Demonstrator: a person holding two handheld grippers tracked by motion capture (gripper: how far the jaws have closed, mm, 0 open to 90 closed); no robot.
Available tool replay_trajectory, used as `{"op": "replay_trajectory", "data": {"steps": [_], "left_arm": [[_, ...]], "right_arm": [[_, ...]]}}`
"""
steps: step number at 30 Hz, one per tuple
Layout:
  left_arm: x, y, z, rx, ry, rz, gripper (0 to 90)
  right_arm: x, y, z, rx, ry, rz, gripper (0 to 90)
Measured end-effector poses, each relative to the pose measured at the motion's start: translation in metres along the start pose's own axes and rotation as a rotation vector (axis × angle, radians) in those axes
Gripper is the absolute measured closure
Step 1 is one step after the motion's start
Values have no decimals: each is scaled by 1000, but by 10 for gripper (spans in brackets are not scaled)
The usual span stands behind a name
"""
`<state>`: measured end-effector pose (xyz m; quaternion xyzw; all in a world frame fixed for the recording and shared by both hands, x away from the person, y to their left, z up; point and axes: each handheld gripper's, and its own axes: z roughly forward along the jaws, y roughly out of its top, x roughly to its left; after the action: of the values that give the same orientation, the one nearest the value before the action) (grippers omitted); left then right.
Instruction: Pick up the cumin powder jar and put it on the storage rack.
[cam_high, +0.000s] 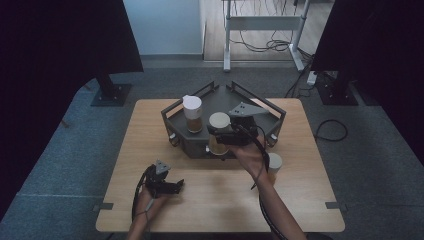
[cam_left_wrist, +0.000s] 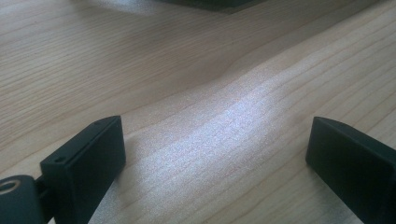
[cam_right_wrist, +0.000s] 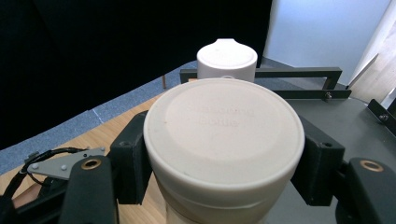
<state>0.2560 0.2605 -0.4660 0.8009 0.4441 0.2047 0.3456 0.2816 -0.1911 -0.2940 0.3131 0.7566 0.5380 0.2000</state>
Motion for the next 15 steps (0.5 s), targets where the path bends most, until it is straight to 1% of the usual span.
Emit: {"op": "replay_trajectory", "data": {"steps": [15], "left_arm": [[0,0,0,0,-1,1,47]], "right_arm": [[-9,6,6,-4,-24,2,326]]}}
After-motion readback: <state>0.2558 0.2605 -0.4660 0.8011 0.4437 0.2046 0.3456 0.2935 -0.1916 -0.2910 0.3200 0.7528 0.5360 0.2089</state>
